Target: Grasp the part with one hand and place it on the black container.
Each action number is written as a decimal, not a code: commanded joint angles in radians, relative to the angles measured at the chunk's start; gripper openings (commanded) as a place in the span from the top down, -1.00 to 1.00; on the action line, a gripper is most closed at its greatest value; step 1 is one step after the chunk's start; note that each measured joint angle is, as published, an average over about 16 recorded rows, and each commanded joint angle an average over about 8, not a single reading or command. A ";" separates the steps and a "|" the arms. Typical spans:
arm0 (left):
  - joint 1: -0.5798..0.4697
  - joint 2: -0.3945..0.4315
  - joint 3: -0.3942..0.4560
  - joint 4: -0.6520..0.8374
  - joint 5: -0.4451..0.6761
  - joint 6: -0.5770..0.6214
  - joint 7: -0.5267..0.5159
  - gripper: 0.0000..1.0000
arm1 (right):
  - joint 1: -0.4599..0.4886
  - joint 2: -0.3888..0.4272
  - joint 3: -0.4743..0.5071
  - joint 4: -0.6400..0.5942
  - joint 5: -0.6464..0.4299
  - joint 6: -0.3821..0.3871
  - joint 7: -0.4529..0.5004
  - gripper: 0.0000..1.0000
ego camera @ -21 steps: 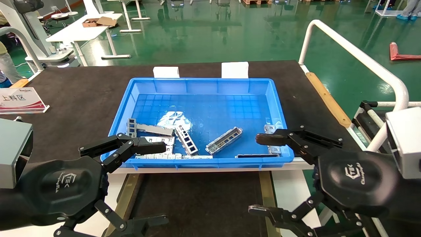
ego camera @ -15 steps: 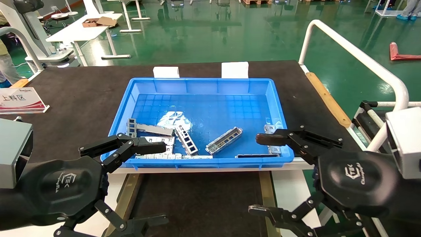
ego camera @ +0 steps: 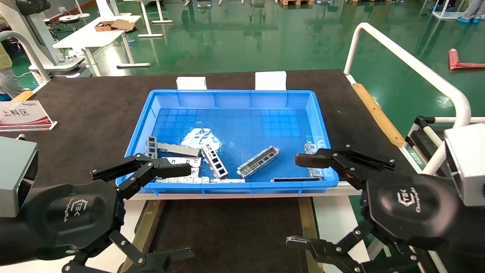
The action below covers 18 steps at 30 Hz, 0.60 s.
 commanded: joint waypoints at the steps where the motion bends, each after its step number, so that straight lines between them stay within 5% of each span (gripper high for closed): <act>1: 0.000 0.000 0.000 0.000 0.000 0.000 0.000 -1.00 | 0.000 0.000 0.000 0.000 0.000 0.000 0.000 -1.00; 18: 0.000 0.000 0.000 0.000 0.000 0.000 0.000 -1.00 | 0.000 0.000 0.000 0.000 0.000 0.000 0.000 -1.00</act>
